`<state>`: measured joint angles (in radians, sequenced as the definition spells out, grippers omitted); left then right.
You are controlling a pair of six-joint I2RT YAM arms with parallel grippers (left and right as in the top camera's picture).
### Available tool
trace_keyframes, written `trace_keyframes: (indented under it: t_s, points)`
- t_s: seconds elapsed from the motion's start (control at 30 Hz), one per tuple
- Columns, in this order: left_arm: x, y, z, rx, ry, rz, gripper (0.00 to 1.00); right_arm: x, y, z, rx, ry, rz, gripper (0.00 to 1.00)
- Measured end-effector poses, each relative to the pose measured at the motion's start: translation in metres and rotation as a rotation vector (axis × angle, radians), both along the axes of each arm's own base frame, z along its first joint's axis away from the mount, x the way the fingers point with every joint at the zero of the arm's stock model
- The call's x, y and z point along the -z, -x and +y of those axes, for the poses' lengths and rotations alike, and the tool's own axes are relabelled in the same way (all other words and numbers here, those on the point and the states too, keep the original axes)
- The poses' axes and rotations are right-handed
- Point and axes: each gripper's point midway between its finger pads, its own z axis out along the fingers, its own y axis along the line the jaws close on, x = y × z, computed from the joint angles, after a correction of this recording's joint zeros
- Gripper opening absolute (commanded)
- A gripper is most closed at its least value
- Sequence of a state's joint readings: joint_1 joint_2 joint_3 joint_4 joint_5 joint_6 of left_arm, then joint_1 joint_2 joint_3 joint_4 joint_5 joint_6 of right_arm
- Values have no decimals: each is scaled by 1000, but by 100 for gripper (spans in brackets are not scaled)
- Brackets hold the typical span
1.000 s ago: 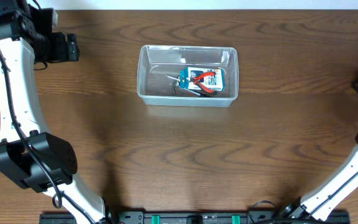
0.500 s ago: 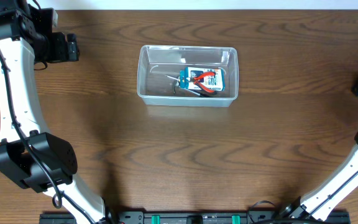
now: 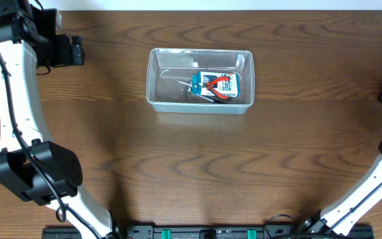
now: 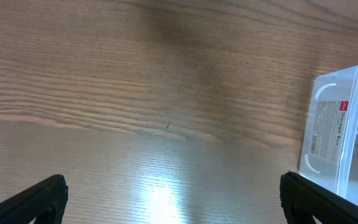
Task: Pack container
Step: 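Lower the right gripper and close it on the wrench shaft, then lift the wrench with the right gripper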
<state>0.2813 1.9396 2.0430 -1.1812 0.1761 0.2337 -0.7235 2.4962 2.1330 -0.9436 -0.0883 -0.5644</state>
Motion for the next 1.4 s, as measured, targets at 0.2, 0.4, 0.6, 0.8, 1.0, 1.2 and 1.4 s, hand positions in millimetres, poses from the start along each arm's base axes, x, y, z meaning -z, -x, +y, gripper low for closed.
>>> trace_keyframes:
  t_s: [0.2,0.4,0.6,0.8,1.0,1.2,1.4]
  points:
    - [0,0,0,0,0,0,98,0,0,0,-3,3,2,64]
    - [0,0,0,0,0,0,98,0,0,-1,-3,7,4,50]
    - [0,0,0,0,0,0,98,0,1,-2,-2,10,6,38]
    - [0,0,0,0,0,0,98,0,1,-1,1,9,6,33]
    - [0,0,0,0,0,0,98,0,0,-2,14,9,0,28]
    - [0,0,0,0,0,0,98,0,0,-2,25,7,-1,22]
    - [0,0,0,0,0,0,98,-1,-1,-3,40,6,-5,17]
